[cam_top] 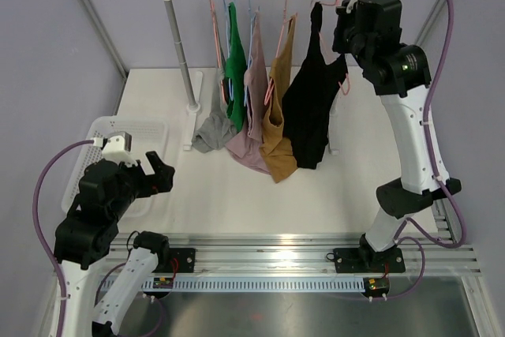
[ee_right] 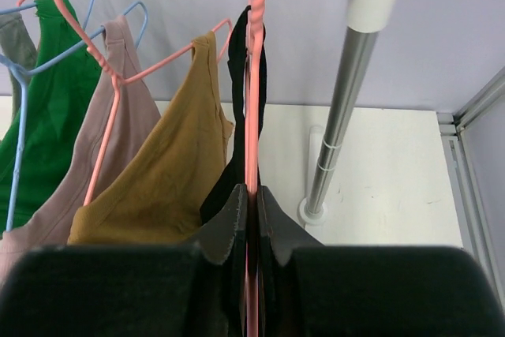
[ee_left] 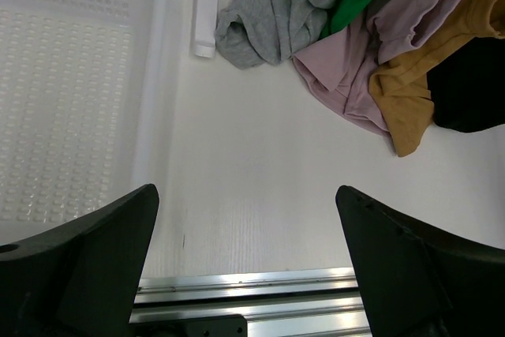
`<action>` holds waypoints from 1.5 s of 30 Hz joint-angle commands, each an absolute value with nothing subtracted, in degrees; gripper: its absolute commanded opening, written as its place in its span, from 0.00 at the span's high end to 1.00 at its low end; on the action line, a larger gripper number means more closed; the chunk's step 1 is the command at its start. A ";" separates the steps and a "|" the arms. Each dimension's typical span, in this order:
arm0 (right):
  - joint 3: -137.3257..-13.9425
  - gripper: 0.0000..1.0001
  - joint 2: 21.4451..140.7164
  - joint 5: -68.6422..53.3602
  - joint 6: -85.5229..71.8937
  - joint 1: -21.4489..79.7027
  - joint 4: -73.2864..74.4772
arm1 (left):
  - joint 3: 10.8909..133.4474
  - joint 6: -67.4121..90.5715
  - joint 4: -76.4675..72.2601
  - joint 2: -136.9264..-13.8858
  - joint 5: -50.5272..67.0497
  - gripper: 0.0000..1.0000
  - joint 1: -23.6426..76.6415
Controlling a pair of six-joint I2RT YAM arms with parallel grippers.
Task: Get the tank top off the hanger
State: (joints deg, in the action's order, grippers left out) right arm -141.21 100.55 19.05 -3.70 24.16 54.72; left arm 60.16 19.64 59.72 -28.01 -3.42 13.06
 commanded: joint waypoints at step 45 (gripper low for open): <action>-104.16 1.00 40.17 -9.84 -10.98 23.73 64.25 | 103.71 14.85 11.69 -87.79 -19.60 0.13 67.68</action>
